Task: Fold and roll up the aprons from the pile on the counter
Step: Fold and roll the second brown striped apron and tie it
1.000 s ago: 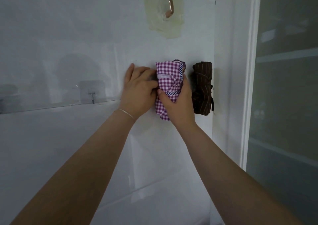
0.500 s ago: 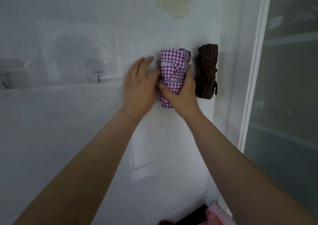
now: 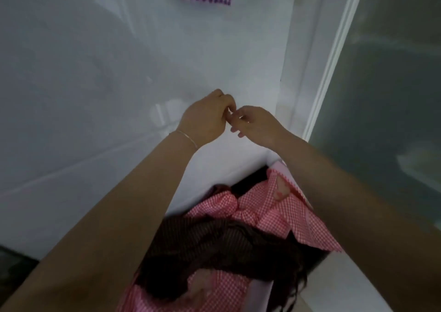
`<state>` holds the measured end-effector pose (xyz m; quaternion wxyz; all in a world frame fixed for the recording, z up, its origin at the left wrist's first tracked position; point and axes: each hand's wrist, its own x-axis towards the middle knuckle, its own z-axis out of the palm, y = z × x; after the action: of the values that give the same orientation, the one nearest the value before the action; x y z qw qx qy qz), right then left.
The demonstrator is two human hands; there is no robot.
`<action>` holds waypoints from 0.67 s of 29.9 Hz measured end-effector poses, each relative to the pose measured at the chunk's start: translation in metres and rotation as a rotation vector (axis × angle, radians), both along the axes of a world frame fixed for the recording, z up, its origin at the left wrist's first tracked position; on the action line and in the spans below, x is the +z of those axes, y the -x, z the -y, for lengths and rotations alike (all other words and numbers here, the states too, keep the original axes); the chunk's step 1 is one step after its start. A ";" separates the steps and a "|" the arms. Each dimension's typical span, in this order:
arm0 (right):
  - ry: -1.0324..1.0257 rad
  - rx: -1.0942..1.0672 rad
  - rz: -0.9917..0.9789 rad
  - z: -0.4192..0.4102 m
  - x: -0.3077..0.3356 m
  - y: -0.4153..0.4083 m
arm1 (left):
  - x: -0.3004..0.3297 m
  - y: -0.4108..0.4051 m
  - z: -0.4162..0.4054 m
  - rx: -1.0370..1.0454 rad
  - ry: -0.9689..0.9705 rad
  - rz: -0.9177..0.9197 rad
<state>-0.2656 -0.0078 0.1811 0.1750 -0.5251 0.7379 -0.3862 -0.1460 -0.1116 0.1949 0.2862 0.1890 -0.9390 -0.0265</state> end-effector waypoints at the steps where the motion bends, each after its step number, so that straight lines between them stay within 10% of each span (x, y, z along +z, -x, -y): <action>1: -0.093 -0.004 0.021 -0.007 -0.026 -0.001 | -0.028 0.001 -0.004 0.006 -0.072 0.126; 6: -0.645 -0.034 -0.126 -0.029 -0.177 0.001 | -0.149 -0.009 -0.030 0.000 -0.399 0.561; 7: -0.849 -0.012 0.147 -0.042 -0.192 0.002 | -0.171 -0.013 -0.036 -0.006 -0.456 0.626; 9: -0.666 -0.277 -0.331 -0.064 -0.259 0.008 | -0.212 -0.024 -0.046 -0.041 -0.553 0.731; 11: -0.983 -0.164 -0.232 -0.093 -0.244 -0.011 | -0.245 -0.040 -0.056 -0.050 -0.678 0.796; 16: -0.659 -0.052 -0.034 -0.125 -0.305 -0.032 | -0.312 -0.075 -0.073 0.169 -0.896 0.956; 20: -0.795 0.058 -0.031 -0.139 -0.333 -0.046 | -0.330 -0.094 -0.083 0.353 -0.768 0.869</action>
<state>-0.2198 0.1311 -0.1518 0.3643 -0.4426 0.8174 -0.0575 -0.0521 -0.0290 -0.1352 -0.2120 0.4252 -0.8476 -0.2363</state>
